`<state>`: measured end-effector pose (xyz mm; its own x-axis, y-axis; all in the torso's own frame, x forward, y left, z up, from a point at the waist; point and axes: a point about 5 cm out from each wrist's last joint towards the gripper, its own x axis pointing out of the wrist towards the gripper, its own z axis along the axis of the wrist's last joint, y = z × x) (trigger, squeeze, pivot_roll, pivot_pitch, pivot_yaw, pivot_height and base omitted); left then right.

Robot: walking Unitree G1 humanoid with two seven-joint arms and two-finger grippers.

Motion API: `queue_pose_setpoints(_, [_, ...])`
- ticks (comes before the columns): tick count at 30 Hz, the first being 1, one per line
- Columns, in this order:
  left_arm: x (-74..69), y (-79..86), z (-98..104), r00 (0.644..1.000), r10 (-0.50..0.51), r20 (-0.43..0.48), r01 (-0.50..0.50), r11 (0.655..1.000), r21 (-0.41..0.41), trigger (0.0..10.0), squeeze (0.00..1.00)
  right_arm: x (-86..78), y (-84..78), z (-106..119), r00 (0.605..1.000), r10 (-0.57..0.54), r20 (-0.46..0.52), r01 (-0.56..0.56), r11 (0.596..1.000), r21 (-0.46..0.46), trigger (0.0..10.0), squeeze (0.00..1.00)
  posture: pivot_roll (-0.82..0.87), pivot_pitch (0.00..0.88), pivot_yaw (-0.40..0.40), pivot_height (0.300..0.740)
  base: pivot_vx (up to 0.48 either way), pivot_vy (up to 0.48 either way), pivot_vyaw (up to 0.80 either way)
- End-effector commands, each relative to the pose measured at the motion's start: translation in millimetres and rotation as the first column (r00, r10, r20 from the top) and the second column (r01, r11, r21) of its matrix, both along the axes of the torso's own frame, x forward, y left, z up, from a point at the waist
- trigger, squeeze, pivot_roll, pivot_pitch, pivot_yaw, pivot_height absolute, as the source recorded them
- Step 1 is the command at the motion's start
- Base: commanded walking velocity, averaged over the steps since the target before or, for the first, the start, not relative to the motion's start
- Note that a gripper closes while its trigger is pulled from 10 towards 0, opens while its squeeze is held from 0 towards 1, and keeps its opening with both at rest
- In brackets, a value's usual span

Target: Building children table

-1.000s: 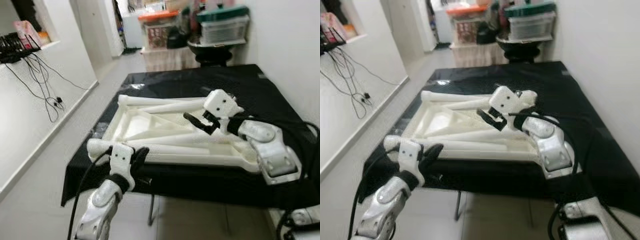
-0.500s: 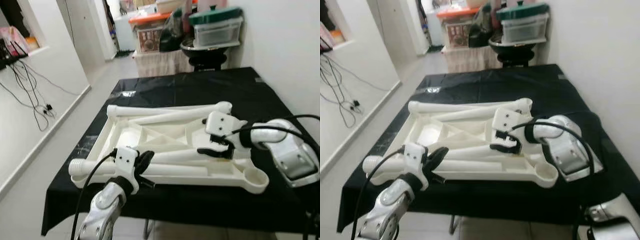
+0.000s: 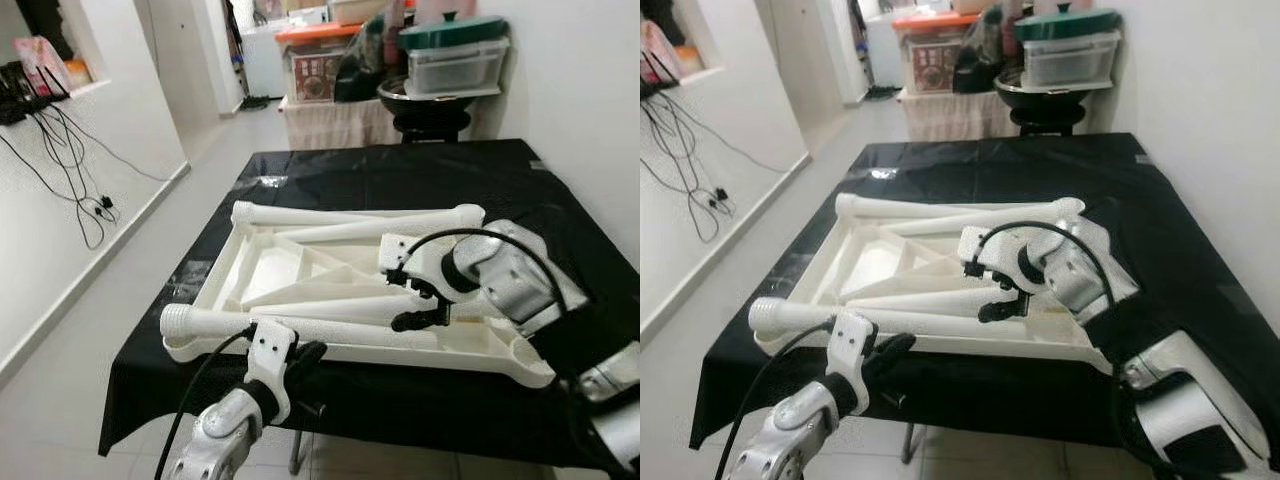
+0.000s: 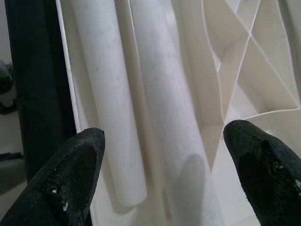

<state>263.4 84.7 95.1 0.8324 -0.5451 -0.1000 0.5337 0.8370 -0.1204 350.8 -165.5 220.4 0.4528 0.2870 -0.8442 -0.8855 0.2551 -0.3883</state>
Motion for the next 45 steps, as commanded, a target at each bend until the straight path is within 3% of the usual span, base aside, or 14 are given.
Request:
queue_pose_setpoints(1, [0.9,1.9,0,1.0,-0.017,-0.016,0.017,1.0,-0.006,10.0,0.0,6.3,1.0,1,1.0,-0.004,-0.016,0.003,0.996,-0.087,10.0,0.0,-0.07,0.011,0.072,0.74,0.0,0.0,0.0])
queue_pose_setpoints(13, [2.1,-4.8,-3,0.999,-0.047,-0.021,0.047,0.999,-0.005,10.0,0.0,27.4,-19.3,1,0.992,-0.127,0.002,0.122,0.951,-0.283,10.0,0.0,-0.08,0.0,0.066,0.74,0.0,0.0,0.0])
queue_pose_setpoints(18, [0.5,-5.2,-4,0.999,-0.046,-0.026,0.046,0.999,-0.008,10.0,0.0,30.5,-20.0,-4,0.989,-0.148,-0.001,0.14,0.939,-0.313,10.0,0.0,-0.08,0.0,0.066,0.74,0.0,0.0,0.0])
queue_pose_setpoints(19, [-0.2,-5.3,-4,0.998,-0.048,-0.028,0.047,0.999,-0.009,10.0,0.0,31.7,-20.1,-8,0.987,-0.161,-0.001,0.152,0.934,-0.322,6.1,0.0,-0.08,0.0,0.067,0.74,0.0,0.0,0.0])
queue_pose_setpoints(21, [-0.7,-5.5,-4,0.998,-0.049,-0.03,0.048,0.999,-0.009,10.0,0.0,32.7,-20.3,-11,0.985,-0.17,-0.003,0.16,0.93,-0.331,6.1,0.0,-0.08,0.0,0.066,0.74,0.0,0.0,0.0])
queue_pose_setpoints(22, [-1.3,-5.8,-5,0.998,-0.05,-0.031,0.05,0.999,-0.01,10.0,0.0,33.1,-20.8,-13,0.984,-0.176,-0.004,0.164,0.926,-0.34,1.1,0.0,-0.08,0.0,0.066,0.74,0.0,0.0,0.0])
queue_pose_setpoints(23, [-1.8,-6.0,-5,0.998,-0.051,-0.032,0.051,0.999,-0.01,10.0,0.0,33.0,-21.3,-16,0.984,-0.179,-0.007,0.166,0.923,-0.346,0.0,0.0,-0.08,0.0,0.066,0.74,0.0,0.0,0.0])
queue_pose_setpoints(36, [-3.3,-6.9,-7,0.998,-0.056,-0.037,0.056,0.998,-0.011,10.0,0.0,33.2,-24.4,-23,0.984,-0.176,-0.031,0.153,0.919,-0.363,0.0,0.0,-0.08,0.0,0.067,0.74,0.0,0.0,0.0])
queue_pose_setpoints(41, [-2.9,-6.3,-5,0.998,-0.058,-0.029,0.058,0.998,-0.005,10.0,0.0,39.2,-26.6,-9,0.983,-0.178,0.037,0.181,0.939,-0.292,0.0,0.0,-0.08,0.0,0.07,0.74,0.0,0.0,0.0])
queue_pose_setpoints(43, [-1.2,-4.9,-1,0.998,-0.059,-0.007,0.059,0.998,0.005,10.0,0.0,41.5,-32.3,18,0.98,-0.184,0.08,0.195,0.967,-0.164,0.0,0.0,-0.08,0.0,0.078,0.74,0.0,0.0,0.0])
queue_pose_setpoints(45, [-0.8,-4.7,1,0.998,-0.061,0.0,0.061,0.998,0.005,10.0,0.0,40.6,-35.7,26,0.98,-0.181,0.085,0.191,0.973,-0.132,0.0,0.0,-0.08,0.0,0.079,0.74,0.0,0.0,0.0])
